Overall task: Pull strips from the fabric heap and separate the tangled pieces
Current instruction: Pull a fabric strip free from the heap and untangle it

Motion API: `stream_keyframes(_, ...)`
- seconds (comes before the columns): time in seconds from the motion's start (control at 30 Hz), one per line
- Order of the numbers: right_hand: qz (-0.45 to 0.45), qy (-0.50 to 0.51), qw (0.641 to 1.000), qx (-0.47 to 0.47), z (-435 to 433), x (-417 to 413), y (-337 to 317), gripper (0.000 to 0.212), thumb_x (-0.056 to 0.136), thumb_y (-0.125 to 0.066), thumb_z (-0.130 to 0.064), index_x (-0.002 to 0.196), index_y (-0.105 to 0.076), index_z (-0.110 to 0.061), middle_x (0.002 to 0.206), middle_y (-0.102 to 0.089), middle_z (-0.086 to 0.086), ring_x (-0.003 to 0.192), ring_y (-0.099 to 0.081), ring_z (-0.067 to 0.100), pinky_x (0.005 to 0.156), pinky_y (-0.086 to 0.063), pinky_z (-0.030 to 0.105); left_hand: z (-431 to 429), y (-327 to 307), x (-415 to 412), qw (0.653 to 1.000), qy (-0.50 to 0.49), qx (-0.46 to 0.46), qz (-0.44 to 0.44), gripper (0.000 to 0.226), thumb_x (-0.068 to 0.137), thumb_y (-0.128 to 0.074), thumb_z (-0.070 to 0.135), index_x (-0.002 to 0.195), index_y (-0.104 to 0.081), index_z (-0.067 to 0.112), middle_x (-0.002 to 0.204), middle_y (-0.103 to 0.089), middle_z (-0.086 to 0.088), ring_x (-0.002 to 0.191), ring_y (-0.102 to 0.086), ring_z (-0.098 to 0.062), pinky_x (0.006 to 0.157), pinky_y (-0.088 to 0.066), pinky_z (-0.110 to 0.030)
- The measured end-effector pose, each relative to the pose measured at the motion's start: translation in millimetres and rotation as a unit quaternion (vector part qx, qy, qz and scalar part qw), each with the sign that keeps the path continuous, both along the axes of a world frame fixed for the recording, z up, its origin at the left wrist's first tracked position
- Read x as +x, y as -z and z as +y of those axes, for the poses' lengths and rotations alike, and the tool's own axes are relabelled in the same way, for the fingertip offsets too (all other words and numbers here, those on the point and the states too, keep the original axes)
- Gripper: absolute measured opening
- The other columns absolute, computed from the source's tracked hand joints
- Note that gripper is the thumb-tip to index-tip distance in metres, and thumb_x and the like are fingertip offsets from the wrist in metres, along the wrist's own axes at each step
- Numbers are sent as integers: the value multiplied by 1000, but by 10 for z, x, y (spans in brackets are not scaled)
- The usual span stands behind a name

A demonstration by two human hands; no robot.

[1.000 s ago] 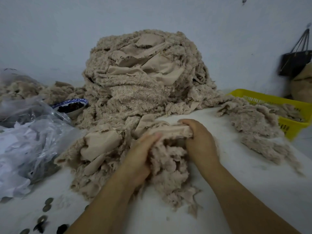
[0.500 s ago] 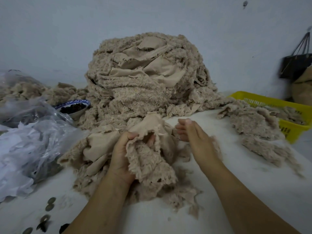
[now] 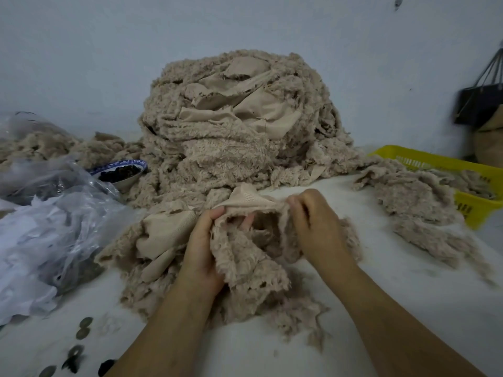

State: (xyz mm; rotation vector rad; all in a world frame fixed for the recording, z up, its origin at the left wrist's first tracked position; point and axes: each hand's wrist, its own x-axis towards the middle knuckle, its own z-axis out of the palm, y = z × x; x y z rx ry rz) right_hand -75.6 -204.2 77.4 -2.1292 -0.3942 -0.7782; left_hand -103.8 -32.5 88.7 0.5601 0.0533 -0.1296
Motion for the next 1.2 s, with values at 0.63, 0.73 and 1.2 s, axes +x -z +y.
stream_keyframes(0.63,92,-17,988,120,-133,-74,-104,19,90,-55,-36,81,-52,-20,87,-54,-3,75,-54,15,64,-45,25,88,-37,67,993,-58,-104,-5,24,82,-65,22,70,-76,5,107,-72,-11,105,-71,-24,95,-57,-41)
stream_keyframes(0.73,202,-172,957,116,106,-222,-94,65,83,-34,-81,64,-65,-27,65,-65,-8,58,-59,4,55,-44,15,18,-17,5,1000,9,8,-18,30,82,-62,21,98,-79,3,110,-74,-16,98,-74,-25,80,-61,-39)
stream_keyframes(1.2,205,-239,886,341,-5,-104,-118,37,100,-50,-2,106,-70,-33,96,-67,-16,87,-66,3,71,-53,18,-227,26,-101,940,129,295,-112,56,99,-45,52,124,-68,8,126,-67,-19,123,-62,-27,99,-52,-34)
